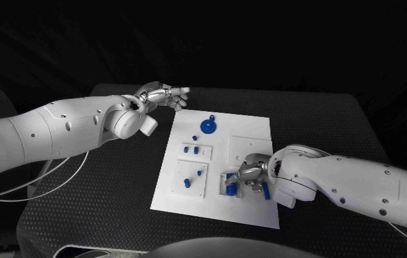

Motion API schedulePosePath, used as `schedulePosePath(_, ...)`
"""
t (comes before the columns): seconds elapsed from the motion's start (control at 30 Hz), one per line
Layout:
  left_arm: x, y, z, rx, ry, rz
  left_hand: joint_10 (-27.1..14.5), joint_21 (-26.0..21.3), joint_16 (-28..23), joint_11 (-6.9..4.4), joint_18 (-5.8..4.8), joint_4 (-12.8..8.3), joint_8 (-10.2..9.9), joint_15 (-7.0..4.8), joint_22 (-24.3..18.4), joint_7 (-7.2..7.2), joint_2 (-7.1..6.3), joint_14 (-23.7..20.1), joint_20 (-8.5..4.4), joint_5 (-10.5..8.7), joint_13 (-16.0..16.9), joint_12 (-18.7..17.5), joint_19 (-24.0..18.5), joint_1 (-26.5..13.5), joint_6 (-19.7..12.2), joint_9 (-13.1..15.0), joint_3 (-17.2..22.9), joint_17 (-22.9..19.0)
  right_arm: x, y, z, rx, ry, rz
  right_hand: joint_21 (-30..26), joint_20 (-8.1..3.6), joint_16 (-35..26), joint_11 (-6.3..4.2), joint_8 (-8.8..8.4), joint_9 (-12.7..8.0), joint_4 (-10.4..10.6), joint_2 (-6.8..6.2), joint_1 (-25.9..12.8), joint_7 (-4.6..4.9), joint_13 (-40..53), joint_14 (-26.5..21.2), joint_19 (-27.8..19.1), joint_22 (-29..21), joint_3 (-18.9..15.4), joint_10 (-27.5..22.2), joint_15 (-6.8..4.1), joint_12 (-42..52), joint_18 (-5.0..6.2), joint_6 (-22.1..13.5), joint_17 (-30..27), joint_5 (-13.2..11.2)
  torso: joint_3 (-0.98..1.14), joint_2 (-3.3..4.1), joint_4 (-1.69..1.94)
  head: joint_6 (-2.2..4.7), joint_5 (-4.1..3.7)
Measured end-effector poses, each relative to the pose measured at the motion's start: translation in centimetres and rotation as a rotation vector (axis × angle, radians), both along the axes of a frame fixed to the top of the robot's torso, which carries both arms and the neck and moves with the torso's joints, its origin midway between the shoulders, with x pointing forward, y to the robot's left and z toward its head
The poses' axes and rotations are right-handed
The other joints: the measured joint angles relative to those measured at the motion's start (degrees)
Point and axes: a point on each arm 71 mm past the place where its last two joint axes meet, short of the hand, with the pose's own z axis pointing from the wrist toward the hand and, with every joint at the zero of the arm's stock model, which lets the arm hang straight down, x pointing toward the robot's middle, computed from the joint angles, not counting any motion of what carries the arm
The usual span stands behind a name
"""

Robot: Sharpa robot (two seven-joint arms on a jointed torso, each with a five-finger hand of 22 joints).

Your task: Assemble the parts on the task board

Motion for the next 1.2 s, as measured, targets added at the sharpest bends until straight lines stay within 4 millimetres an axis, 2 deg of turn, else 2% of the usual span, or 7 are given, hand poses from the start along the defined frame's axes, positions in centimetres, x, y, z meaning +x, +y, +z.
schedulePosePath(0.1, -0.01, -0.02, 0.00, -0.001, 0.000, -0.002, 0.00, -0.08, 0.00, 0.00, 0.00, 0.22, 0.00, 0.13, 0.00, -0.16, 0.00, -0.13, -0.01, 0.00, -0.06, 0.00, -0.01, 0.00, -0.16, 0.00, -0.22, 0.00, 0.01, 0.13, 0.01, 0.002, -0.001, 0.003, 0.00, 0.01, 0.00, -0.20, 0.00, 0.09, 0.86, -0.94, -0.94, -0.08, -0.17, -0.28, -0.01, 0.01, -0.09, -0.34, -0.10, -0.22, 0.08, 0.08, -0.15, -0.69, -0.01, 0.00, 0.01, -0.01, 0.03)
schedulePosePath(0.2, -0.01, -0.04, 0.00, -0.001, 0.000, -0.003, 0.00, -0.08, 0.00, 0.00, 0.00, 0.28, 0.00, 0.20, 0.03, -0.16, 0.00, -0.20, -0.21, 0.00, -0.07, 0.00, -0.21, 0.00, -0.16, 0.00, -0.28, 0.00, -0.06, 0.31, -0.01, 0.005, 0.000, 0.008, -0.01, 0.01, 0.00, -0.11, -0.07, 0.17, 0.85, -1.46, -0.93, -0.09, -0.34, -0.35, -0.01, 0.00, -0.08, -0.73, -0.09, -0.38, 0.18, 0.07, -0.17, -0.69, -0.01, 0.00, 0.01, -0.01, 0.05)
schedulePosePath(0.33, -0.02, -0.04, 0.00, -0.002, 0.001, -0.005, 0.00, -0.08, 0.00, 0.00, 0.00, 0.28, 0.00, 0.20, 0.04, -0.16, 0.00, -0.20, -0.21, 0.00, -0.06, 0.00, -0.21, 0.00, -0.16, -0.01, -0.28, -0.01, -0.18, 0.50, -0.14, 0.008, 0.003, 0.013, -0.02, 0.02, 0.00, -0.11, -0.51, 0.17, 0.85, -1.53, -0.87, -0.10, -0.34, -0.47, -0.02, 0.00, -0.08, -0.74, -0.10, -0.38, 0.39, 0.07, -0.21, -0.69, -0.01, 0.00, -0.01, -0.04, 0.12)
schedulePosePath(0.87, -0.02, -0.07, 0.00, -0.002, 0.002, -0.006, 0.00, -0.08, -0.22, 0.00, 0.00, 0.28, 0.00, 0.20, 0.03, 0.06, 0.00, -0.20, -0.21, 0.00, -0.06, -0.02, -0.21, 0.00, -0.35, -0.01, -0.28, -0.01, -0.10, 0.54, -0.23, 0.009, 0.001, 0.018, -0.02, 0.02, 0.20, 0.08, -0.28, 0.37, 0.95, -1.76, -0.65, 0.09, -0.49, -0.48, -0.02, 0.00, -0.19, -0.94, -0.09, -0.61, 0.35, -0.15, -0.35, -0.69, 0.03, -0.01, -0.06, -0.12, 0.26)
schedulePosePath(0.97, -0.03, -0.07, -0.01, -0.002, 0.002, -0.006, 0.00, -0.08, -0.22, 0.00, 0.00, 0.28, 0.00, 0.20, 0.03, 0.06, 0.00, -0.20, -0.21, 0.00, -0.06, -0.24, -0.21, 0.00, -0.35, -0.02, -0.28, -0.02, -0.09, 0.53, -0.24, 0.009, 0.001, 0.018, -0.04, 0.11, 0.21, -0.05, -0.28, 0.37, 1.27, -2.75, -1.04, 0.26, -0.49, -0.70, -0.12, -0.01, -0.51, -1.20, 0.13, -0.61, 0.34, -0.32, -0.42, -0.69, 0.05, -0.01, -0.07, -0.13, 0.26)
schedulePosePath(1.1, -0.03, -0.07, -0.01, -0.002, 0.002, -0.006, 0.00, -0.08, -0.22, 0.00, 0.00, 0.28, 0.00, 0.20, 0.03, 0.07, 0.00, -0.20, -0.21, 0.00, -0.06, -0.24, -0.21, 0.00, -0.35, -0.02, -0.28, 0.03, -0.08, 0.52, -0.25, 0.010, 0.000, 0.019, -0.05, 0.31, 0.21, 0.20, -0.18, 0.64, 1.69, -3.52, -1.82, 0.42, -0.49, -1.06, -0.33, -0.01, -2.33, -1.48, 0.22, -0.72, 0.33, -0.87, -0.51, -0.69, 0.06, -0.01, -0.08, -0.08, 0.26)
schedulePosePath(1.2, -0.03, -0.06, -0.01, -0.002, 0.002, -0.006, 0.00, -0.08, -0.22, 0.00, 0.00, 0.32, 0.00, 0.20, 0.03, 0.07, 0.00, -0.20, -0.21, 0.00, -0.06, -0.24, -0.21, 0.00, -0.35, -0.02, -0.32, 0.03, -0.08, 0.51, -0.25, 0.011, -0.001, 0.019, -0.05, 0.20, 0.21, 0.10, -0.50, 0.82, 1.63, -3.48, -2.76, 0.42, -0.49, -1.24, -0.84, -0.01, -4.24, -1.95, 0.23, -0.84, 0.31, -0.94, -0.59, -0.69, 0.06, -0.01, -0.07, -0.05, 0.26)
